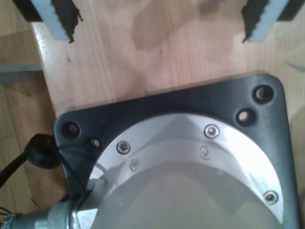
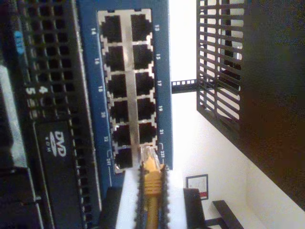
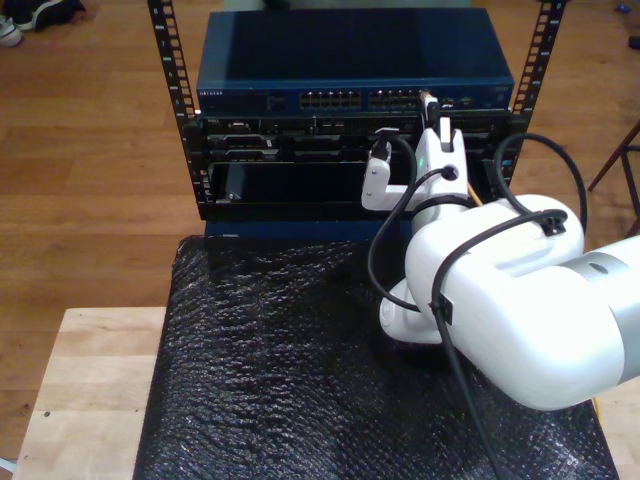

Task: Grab the cable and plug it in

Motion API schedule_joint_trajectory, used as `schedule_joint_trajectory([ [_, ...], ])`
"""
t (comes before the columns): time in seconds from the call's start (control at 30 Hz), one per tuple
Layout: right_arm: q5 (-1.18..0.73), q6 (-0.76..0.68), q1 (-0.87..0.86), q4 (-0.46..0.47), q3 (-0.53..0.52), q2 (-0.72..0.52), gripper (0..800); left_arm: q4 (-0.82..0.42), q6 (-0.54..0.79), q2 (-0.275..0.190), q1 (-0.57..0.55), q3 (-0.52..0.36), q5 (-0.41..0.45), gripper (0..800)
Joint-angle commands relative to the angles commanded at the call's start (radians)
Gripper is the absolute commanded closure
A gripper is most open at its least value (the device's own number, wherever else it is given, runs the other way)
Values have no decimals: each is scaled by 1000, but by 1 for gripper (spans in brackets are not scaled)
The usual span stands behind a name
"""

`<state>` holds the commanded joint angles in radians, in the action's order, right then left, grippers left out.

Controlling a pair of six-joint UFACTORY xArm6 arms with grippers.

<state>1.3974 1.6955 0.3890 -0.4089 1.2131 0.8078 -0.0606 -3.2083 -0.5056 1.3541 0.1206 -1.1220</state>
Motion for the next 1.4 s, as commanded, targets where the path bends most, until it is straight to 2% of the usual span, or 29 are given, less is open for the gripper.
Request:
schedule_joint_trajectory([
  [1.0, -21, 2, -3, 3, 74, 40, 800, 0, 0, 0, 0, 0, 0, 0],
  [1.03, -21, 2, -3, 5, 72, 40, 790, 0, 0, 0, 0, 0, 0, 0],
  [1.2, -25, -2, -8, 8, 58, 34, 618, 0, 0, 0, 0, 0, 0, 0],
  [1.4, -28, -3, -5, 9, -5, -21, 595, 0, 0, 0, 0, 0, 0, 0],
])
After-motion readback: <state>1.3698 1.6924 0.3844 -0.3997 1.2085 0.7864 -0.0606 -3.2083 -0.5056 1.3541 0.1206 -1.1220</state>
